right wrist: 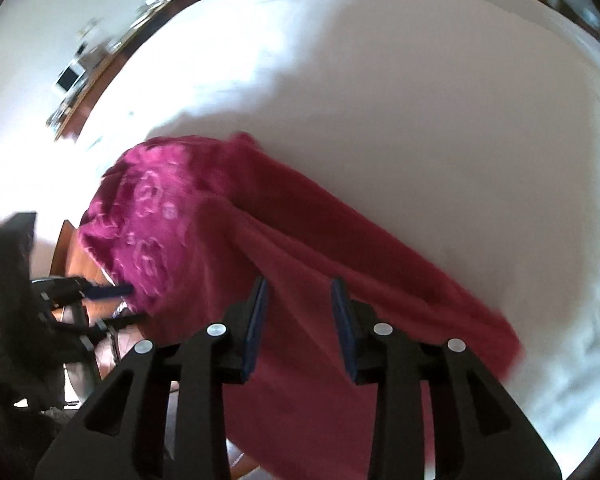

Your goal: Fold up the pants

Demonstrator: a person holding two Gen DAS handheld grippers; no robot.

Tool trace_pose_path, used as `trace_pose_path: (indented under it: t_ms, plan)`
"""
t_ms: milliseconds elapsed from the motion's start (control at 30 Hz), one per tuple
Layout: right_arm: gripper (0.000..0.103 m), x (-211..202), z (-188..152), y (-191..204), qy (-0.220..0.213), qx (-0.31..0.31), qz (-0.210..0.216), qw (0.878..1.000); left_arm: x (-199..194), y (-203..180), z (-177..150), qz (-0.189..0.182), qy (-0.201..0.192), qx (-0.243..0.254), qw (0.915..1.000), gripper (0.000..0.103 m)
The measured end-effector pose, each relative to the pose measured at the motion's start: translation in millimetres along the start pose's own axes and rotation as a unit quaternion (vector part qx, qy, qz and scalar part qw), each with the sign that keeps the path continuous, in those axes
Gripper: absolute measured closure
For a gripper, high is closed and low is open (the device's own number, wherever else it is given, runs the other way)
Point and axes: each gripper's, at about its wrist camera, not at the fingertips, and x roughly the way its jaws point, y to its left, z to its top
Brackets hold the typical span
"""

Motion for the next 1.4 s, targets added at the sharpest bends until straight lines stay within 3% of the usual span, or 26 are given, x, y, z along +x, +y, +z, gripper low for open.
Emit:
trace_pose_path:
  t_ms: [167,333,433,500,633,733,767,833,933,1133,1400]
  plan:
    - [0.069,-16.5,-42.1,-47.0,0.003,0.058,-0.036,0.998,-1.5,-37.3,27.6,-0.017,-0.03,0.026,0.9991,0.05]
    - [0.07,-1.3,-52.5,-72.2,-0.001,0.095,-0.062,0.994,42.0,-81.5,42.1,-0.018,-0.036,0.068,0.9968,0.05]
    - [0.071,12.3,-51.0,-84.2,-0.002,0.107,-0.08,0.991,78.3,-73.8,46.0,0.019,-0.017,0.061,0.9978,0.053]
    - [0.072,19.9,-49.8,-89.9,-0.001,0.117,-0.084,0.99,96.0,-67.3,49.5,0.02,-0.007,0.052,0.9984,0.058]
    - [0.072,26.1,-51.7,-89.6,-0.001,0.119,-0.089,0.989,86.6,-52.6,39.6,0.024,-0.009,0.059,0.998,0.06]
    - [0.071,20.9,-54.0,-86.6,0.0,0.117,-0.089,0.989,81.3,-46.2,36.2,0.022,-0.007,0.035,0.9991,0.06]
    - [0.069,17.8,-53.8,-83.5,-0.003,0.114,-0.088,0.989,76.0,-39.9,35.6,0.021,-0.007,0.026,0.9994,0.06]
    - [0.069,9.8,-56.3,-73.4,-0.006,0.106,-0.089,0.99,63.4,-32.1,36.1,0.027,-0.016,0.007,0.9995,0.043]
    - [0.067,4.1,-60.9,-53.7,-0.011,0.089,-0.092,0.992,34.6,-14.1,31.9,0.022,-0.041,-0.013,0.9988,0.037]
    - [0.064,12.1,-65.5,-7.6,0.0,0.064,-0.071,0.995,-7.2,52.9,21.8,0.042,-0.079,-0.084,0.9924,0.033]
    - [0.064,42.2,-30.0,72.4,0.022,-0.001,-0.042,0.999,-56.1,172.8,0.2,0.093,-0.123,-0.189,0.9698,0.033]
